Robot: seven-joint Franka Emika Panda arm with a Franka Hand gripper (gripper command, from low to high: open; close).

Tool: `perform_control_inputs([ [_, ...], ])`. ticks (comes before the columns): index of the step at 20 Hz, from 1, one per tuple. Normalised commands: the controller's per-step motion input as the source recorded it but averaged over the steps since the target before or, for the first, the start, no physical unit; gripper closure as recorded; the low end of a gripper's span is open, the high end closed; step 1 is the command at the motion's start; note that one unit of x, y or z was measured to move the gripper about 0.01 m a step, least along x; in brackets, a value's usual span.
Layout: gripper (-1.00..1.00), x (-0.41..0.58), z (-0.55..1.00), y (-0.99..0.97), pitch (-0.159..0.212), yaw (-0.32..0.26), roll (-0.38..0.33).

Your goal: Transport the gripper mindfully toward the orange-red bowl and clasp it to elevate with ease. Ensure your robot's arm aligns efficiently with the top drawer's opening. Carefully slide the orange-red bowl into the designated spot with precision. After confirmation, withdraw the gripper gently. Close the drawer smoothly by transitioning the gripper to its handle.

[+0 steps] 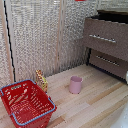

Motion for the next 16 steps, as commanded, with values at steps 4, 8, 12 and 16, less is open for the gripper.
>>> perform_control_inputs([
  [4, 1.00, 0.007, 0.41, -0.66, 0.080, -0.154, 0.029],
  [8, 1.00, 0.001, 0.28, -0.74, 0.079, -0.117, 0.044],
  [12, 1.00, 0.014, 0.18, -0.79, 0.079, -0.094, 0.047],
  [16, 1.00, 0.069, 0.09, -0.75, 0.073, -0.082, 0.042],
])
